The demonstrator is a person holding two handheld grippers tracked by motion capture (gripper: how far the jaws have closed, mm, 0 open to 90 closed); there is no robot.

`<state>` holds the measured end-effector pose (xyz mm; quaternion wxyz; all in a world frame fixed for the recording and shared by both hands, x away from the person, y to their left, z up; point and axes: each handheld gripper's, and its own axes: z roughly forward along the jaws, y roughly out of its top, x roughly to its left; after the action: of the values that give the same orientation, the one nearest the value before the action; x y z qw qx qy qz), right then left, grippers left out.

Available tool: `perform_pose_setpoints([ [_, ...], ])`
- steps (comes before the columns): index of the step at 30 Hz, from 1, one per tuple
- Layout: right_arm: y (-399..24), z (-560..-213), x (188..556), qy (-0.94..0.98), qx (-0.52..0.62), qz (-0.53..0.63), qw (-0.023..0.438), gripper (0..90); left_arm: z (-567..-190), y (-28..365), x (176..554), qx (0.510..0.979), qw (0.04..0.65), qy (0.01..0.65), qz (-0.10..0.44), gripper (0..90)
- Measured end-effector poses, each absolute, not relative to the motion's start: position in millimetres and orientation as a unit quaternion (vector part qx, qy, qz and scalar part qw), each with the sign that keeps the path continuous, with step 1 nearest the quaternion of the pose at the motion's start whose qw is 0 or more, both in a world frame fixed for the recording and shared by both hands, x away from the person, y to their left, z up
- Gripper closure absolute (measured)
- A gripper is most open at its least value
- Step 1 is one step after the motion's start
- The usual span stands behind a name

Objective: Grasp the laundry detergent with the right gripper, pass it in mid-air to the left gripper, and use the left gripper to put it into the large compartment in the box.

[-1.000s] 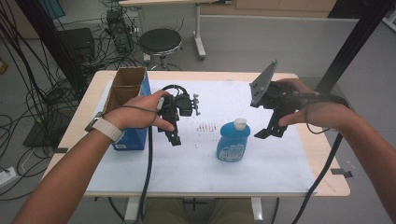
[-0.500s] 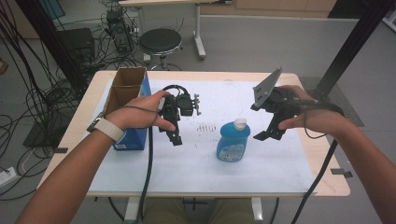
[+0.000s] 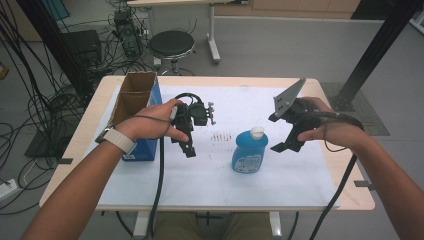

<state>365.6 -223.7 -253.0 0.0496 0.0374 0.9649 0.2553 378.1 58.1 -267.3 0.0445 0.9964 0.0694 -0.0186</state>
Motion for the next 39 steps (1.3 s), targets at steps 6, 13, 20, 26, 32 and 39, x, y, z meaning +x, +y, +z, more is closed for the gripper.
perform_pose_setpoints([
  [6,-225,-261,368,0.962,0.043,0.265,0.049,5.0,-268,59,378,0.997,0.044,0.069,-0.018,11.5],
  [13,-226,-266,368,0.959,0.043,0.275,0.052,4.6,-267,59,378,0.997,0.043,0.069,-0.017,11.5],
  [20,-227,-274,370,0.958,0.048,0.281,0.046,4.6,-267,59,378,0.997,0.043,0.067,-0.016,11.5],
  [26,-226,-278,371,0.957,0.045,0.283,0.042,4.7,-267,59,378,0.997,0.042,0.066,-0.016,11.5],
  [32,-225,-283,372,0.954,0.048,0.292,0.039,4.8,-266,61,378,0.997,0.042,0.068,-0.016,11.5],
  [39,-226,-289,372,0.952,0.048,0.301,0.034,4.8,-266,61,378,0.996,0.044,0.07,-0.015,11.5],
])
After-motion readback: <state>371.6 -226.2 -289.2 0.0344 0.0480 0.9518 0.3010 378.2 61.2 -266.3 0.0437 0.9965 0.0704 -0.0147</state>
